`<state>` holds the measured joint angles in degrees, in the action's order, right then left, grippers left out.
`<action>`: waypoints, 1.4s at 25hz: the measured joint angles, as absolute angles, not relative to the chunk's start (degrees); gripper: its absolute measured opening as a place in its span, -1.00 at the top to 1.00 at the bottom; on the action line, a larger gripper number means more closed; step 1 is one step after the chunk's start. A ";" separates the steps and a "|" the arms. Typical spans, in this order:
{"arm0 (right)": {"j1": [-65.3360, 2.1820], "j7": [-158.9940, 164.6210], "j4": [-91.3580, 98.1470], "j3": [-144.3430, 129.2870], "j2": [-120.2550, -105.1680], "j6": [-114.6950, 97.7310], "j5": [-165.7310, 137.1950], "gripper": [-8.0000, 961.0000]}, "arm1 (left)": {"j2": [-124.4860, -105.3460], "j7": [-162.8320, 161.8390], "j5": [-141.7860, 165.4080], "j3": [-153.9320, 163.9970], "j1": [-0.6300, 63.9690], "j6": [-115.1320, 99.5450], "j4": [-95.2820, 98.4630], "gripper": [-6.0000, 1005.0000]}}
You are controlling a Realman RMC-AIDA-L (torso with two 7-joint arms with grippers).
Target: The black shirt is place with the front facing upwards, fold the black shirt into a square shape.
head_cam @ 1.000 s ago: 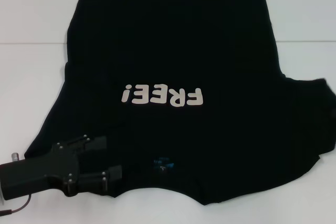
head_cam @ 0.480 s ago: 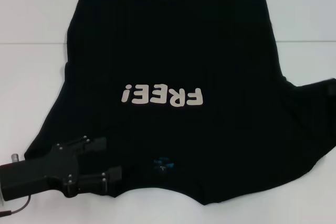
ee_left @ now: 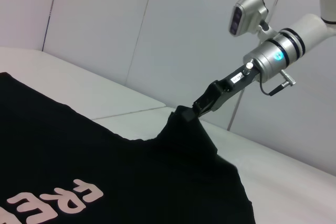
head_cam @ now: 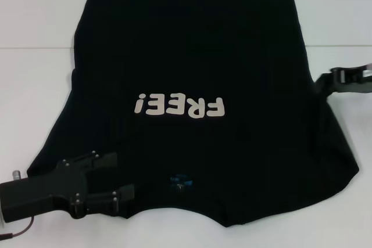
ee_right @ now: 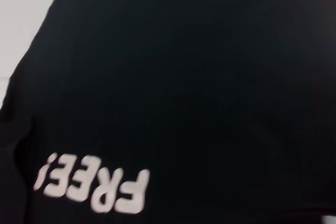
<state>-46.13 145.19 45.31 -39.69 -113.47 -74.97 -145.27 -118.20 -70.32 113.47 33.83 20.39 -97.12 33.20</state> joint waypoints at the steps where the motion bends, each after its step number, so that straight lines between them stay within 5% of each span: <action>1: -46.48 145.19 45.21 -40.17 -113.73 -74.90 -145.28 0.91 | -118.20 -70.32 113.47 33.83 20.39 -97.12 33.18 -0.80; 14: -49.70 145.07 40.70 -43.48 -115.64 -69.14 -144.30 0.90 | -118.44 -70.39 113.47 33.83 20.21 -97.11 33.04 -0.80; 22: -50.35 144.07 38.35 -43.57 -115.53 -67.11 -142.98 0.90 | -118.35 -72.36 113.27 33.75 20.27 -97.11 32.94 -0.80; 25: -49.85 141.09 37.48 -43.18 -115.49 -66.39 -140.66 0.76 | -118.32 -72.41 112.98 33.27 20.21 -97.12 32.94 -0.80; 35: -43.29 123.30 34.74 -42.97 -114.65 -69.55 -121.11 -0.14 | -118.37 -77.02 112.93 26.41 20.17 -97.74 31.46 -0.79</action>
<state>-43.29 123.30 34.74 -42.97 -114.65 -69.55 -121.11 -118.37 -77.02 112.93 26.41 20.17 -97.74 31.46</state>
